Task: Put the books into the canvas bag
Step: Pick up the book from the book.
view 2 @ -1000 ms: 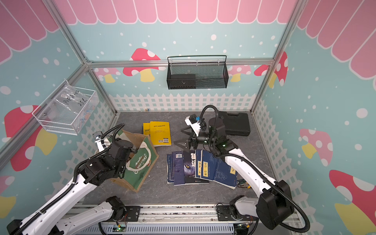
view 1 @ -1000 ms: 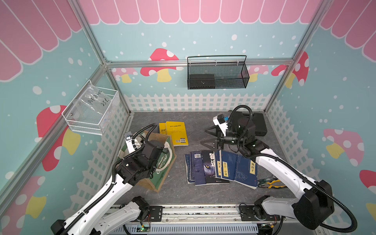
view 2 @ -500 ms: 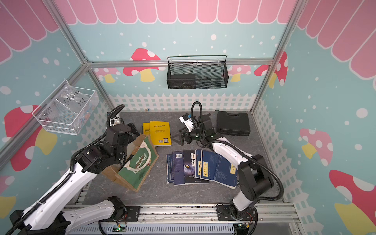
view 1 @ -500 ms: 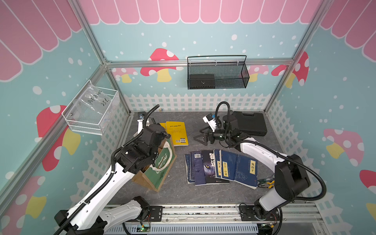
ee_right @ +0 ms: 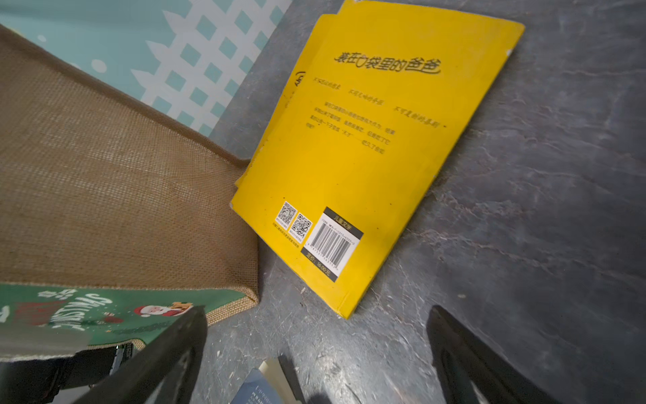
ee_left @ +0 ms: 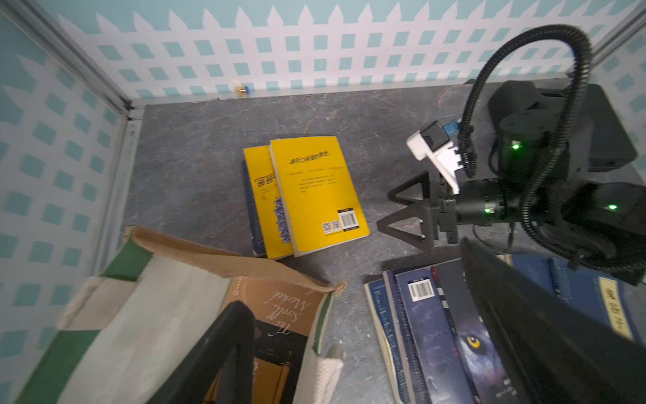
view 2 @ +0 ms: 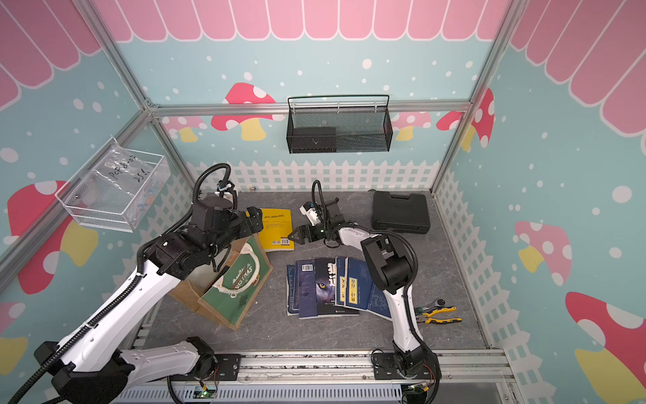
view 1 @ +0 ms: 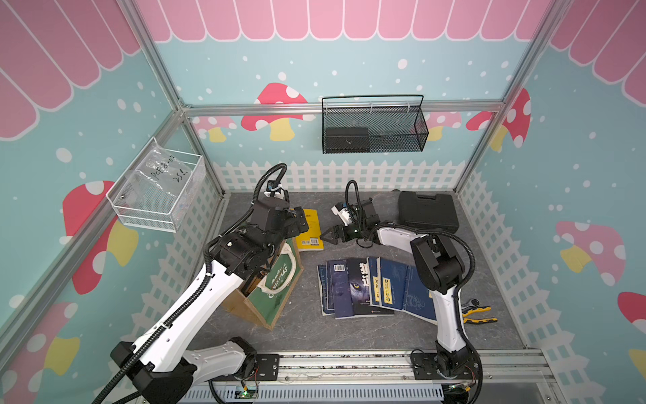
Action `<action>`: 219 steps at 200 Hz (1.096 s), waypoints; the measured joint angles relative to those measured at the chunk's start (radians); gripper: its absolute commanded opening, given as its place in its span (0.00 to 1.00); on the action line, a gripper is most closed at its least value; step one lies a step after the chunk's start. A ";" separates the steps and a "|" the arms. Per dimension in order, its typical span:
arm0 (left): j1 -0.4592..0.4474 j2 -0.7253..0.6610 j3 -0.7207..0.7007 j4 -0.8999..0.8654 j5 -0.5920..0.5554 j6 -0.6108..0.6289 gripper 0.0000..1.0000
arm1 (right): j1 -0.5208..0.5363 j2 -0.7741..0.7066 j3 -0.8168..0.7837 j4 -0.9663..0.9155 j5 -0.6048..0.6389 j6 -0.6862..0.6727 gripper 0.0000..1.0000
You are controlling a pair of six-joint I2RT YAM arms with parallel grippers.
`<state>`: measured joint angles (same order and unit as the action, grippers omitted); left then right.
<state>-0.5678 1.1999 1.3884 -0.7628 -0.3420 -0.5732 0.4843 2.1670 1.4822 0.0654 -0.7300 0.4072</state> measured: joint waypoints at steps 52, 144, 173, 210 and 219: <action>-0.095 0.067 -0.025 0.071 0.200 0.063 0.99 | 0.000 -0.399 -0.350 -0.021 0.206 0.022 0.99; -0.372 0.389 -0.094 0.357 0.426 -0.005 0.99 | -0.266 -0.937 -0.837 -0.250 0.483 0.164 1.00; -0.405 0.491 -0.095 0.458 0.494 -0.052 0.99 | -0.391 -1.050 -0.931 -0.339 0.562 0.253 1.00; -0.430 0.590 -0.095 0.520 0.531 -0.083 0.99 | -0.531 -1.100 -0.985 -0.406 0.649 0.304 1.00; -0.431 0.602 -0.095 0.534 0.542 -0.090 0.99 | -0.562 -1.106 -0.989 -0.417 0.667 0.306 1.00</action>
<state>-0.9993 1.8023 1.2938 -0.2287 0.1997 -0.6632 -0.0776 1.0611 0.4931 -0.3511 -0.0628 0.7128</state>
